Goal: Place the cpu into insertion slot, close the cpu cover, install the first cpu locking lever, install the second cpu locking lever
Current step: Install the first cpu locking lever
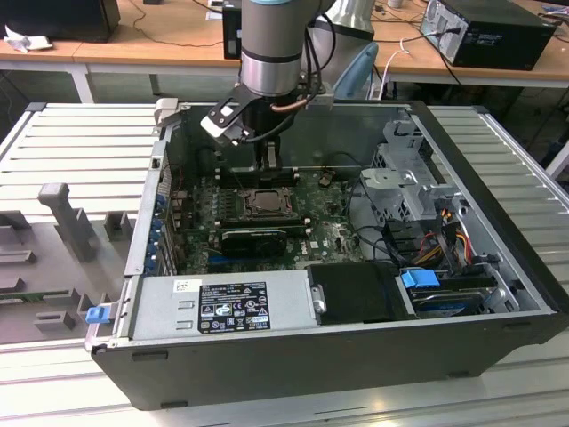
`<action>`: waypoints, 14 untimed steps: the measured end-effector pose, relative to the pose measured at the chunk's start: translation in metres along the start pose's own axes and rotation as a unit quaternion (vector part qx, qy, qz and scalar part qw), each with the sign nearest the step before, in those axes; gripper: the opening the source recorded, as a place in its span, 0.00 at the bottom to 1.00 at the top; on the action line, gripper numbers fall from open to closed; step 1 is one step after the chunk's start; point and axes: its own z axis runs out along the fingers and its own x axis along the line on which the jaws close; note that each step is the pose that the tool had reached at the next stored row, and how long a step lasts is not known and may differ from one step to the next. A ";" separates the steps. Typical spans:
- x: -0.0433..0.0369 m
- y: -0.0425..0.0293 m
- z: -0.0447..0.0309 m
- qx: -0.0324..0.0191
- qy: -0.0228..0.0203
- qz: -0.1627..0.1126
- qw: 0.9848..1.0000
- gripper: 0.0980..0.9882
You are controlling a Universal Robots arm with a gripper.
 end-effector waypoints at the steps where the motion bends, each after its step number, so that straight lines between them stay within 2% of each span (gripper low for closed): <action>1: 0.0000 0.0000 -0.0009 0.000 0.000 0.000 1.000 0.01; 5: -0.0001 -0.0001 -0.0071 0.000 0.000 0.000 1.000 0.01; 8: -0.0002 -0.0002 -0.0198 0.000 0.000 0.000 1.000 0.01; 10: -0.0003 -0.0003 -0.0255 0.000 0.000 0.000 1.000 0.01; 12: -0.0003 -0.0003 -0.0296 0.000 0.000 0.000 1.000 0.01; 14: -0.0003 -0.0004 -0.0297 0.000 0.000 -0.004 1.000 0.01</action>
